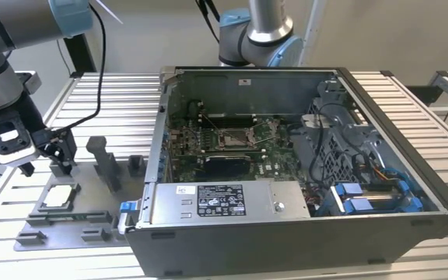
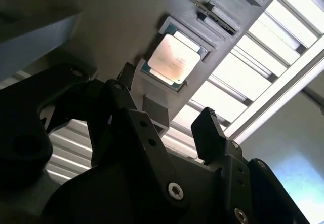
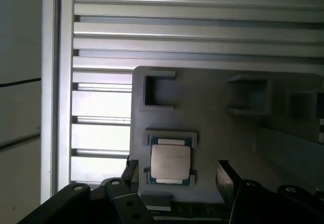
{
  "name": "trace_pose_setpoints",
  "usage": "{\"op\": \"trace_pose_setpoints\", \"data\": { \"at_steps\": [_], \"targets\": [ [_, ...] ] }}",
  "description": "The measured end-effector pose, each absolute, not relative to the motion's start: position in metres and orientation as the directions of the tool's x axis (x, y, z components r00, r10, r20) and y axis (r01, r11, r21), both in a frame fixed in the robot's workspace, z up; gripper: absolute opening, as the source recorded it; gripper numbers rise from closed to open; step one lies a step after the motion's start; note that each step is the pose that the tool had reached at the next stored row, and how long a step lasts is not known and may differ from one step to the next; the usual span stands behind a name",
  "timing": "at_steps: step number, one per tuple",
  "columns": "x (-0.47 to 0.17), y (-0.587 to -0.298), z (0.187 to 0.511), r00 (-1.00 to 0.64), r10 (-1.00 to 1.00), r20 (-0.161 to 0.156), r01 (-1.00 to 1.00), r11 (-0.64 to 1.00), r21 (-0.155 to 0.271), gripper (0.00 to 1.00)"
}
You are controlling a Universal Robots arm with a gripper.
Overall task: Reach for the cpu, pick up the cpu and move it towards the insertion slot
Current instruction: 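Pick up the cpu and move it towards the insertion slot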
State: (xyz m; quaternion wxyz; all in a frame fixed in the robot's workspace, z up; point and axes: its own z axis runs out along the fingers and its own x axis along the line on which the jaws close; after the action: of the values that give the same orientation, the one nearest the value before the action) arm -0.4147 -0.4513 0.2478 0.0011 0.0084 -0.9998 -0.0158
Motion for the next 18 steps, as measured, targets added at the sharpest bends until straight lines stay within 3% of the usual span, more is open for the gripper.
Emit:
{"op": "trace_pose_setpoints", "data": {
  "at_steps": [18],
  "targets": [
    [-0.4147, -0.4544, 0.2427, -1.000, -0.017, 0.002, -0.017, 0.999, 0.032, 1.00]
  ]
}}
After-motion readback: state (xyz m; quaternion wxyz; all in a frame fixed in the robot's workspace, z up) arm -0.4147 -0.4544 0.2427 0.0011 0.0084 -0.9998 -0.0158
